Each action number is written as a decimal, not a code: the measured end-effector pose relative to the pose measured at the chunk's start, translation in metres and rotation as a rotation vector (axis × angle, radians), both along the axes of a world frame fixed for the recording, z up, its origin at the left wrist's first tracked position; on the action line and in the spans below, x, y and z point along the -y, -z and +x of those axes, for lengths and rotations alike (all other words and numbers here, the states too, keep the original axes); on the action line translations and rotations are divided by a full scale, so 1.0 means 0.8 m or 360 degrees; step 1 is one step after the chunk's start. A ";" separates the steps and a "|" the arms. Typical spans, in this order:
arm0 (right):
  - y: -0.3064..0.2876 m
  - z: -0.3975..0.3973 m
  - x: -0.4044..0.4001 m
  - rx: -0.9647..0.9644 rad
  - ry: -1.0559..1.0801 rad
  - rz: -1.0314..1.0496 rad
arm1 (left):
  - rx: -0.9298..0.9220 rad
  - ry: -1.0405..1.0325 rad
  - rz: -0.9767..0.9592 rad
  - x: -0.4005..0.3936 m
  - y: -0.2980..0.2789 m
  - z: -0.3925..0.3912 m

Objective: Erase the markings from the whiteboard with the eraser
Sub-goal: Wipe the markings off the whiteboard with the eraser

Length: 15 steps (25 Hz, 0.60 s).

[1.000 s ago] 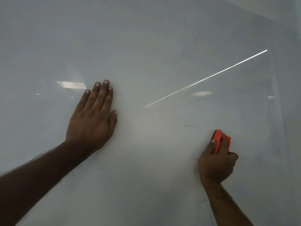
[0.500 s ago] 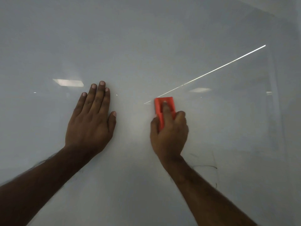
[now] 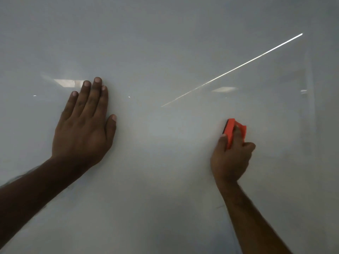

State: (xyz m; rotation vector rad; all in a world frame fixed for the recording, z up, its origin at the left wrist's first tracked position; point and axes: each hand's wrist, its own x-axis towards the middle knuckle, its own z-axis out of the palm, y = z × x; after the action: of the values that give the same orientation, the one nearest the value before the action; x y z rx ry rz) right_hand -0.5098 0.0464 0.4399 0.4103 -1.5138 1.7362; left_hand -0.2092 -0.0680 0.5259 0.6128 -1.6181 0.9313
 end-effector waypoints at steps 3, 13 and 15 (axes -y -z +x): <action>0.065 -0.013 -0.002 0.0573 -0.0090 -0.0277 | -0.0029 0.0019 0.0012 -0.001 0.005 -0.005; 0.151 -0.002 -0.012 0.0824 -0.0129 -0.0269 | 0.0033 0.0038 0.0042 -0.007 0.037 -0.009; 0.135 0.016 -0.008 0.0684 -0.0155 -0.0261 | 0.0066 0.0027 0.0032 -0.008 0.051 -0.011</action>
State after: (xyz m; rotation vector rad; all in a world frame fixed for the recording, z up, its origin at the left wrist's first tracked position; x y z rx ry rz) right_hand -0.4974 0.0526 0.3316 0.0234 -1.6461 2.1042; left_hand -0.2180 -0.0615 0.4852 0.5960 -1.6691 0.9214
